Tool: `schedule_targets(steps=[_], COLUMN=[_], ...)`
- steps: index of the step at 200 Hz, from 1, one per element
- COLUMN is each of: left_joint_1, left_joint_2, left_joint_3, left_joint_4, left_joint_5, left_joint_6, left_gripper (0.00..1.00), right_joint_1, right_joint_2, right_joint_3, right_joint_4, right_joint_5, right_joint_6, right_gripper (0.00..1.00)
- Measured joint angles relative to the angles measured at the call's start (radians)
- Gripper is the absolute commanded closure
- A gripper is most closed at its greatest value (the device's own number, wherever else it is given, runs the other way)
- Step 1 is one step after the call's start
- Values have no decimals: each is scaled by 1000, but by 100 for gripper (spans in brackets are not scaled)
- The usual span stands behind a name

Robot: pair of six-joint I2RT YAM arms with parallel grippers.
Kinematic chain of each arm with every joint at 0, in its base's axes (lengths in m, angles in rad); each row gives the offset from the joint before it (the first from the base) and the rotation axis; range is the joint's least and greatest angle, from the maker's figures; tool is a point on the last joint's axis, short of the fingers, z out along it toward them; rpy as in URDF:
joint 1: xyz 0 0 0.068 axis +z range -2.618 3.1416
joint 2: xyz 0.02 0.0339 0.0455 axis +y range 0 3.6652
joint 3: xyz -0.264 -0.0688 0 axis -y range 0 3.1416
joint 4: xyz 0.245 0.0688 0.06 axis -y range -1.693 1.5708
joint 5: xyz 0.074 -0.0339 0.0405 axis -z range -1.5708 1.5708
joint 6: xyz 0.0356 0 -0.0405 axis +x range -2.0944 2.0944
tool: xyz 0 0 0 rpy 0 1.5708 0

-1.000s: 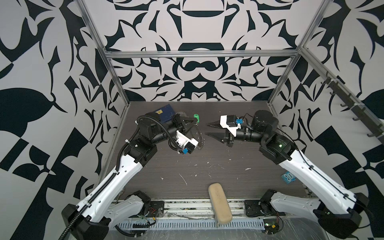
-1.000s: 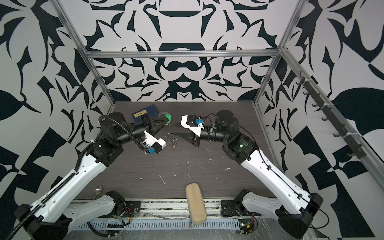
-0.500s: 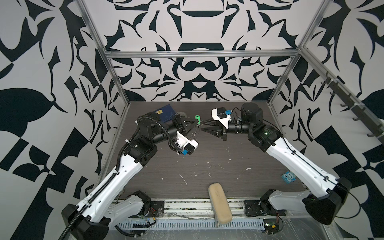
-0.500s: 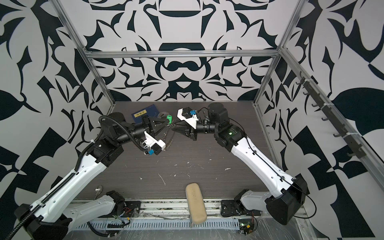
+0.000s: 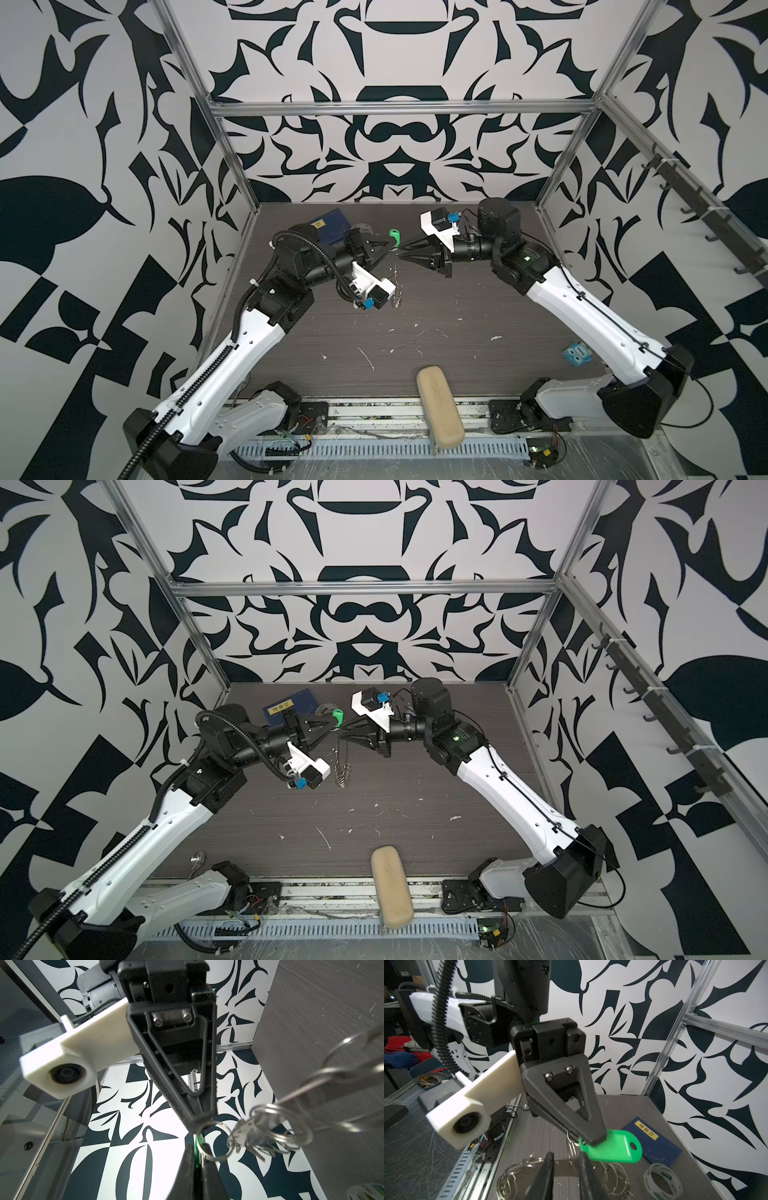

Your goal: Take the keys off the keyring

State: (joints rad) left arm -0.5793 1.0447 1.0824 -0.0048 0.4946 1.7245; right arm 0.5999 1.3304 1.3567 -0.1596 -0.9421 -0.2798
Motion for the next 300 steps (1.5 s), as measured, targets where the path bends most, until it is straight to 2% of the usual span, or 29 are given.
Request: schedule_targets(steps=[48, 68, 88, 121, 135, 194, 248, 300], left_joint_1=[1, 1, 1, 1, 1, -4, -13, -9], left_joint_2=[0, 0, 0, 0, 0, 9, 11, 5], left_joint_3=[0, 0, 0, 0, 0, 41, 53, 53], left_joint_4=[4, 8, 8, 6, 1, -41, -58, -40], left_joint_5=[-8, -6, -5, -7, -8, -65, -121, -131], left_joint_6=[-3, -7, -8, -20, -26, -75, -171, -348], left_gripper=[100, 100, 100, 100, 100, 100, 100, 100], right_joint_1=[0, 0, 0, 0, 0, 2, 2, 2], right_joint_2=[17, 24, 34, 46, 46, 30, -23, -27], right_joint_3=[6, 6, 15, 32, 36, 38, -92, -244], right_joint_4=[-13, -12, -15, -24, -28, -10, 229, 643], right_joint_5=[-5, 3, -1, -14, -18, -6, 36, 73], right_joint_6=[29, 27, 24, 27, 24, 43, 189, 465], right_gripper=[63, 63, 73, 84, 100, 100, 100, 100])
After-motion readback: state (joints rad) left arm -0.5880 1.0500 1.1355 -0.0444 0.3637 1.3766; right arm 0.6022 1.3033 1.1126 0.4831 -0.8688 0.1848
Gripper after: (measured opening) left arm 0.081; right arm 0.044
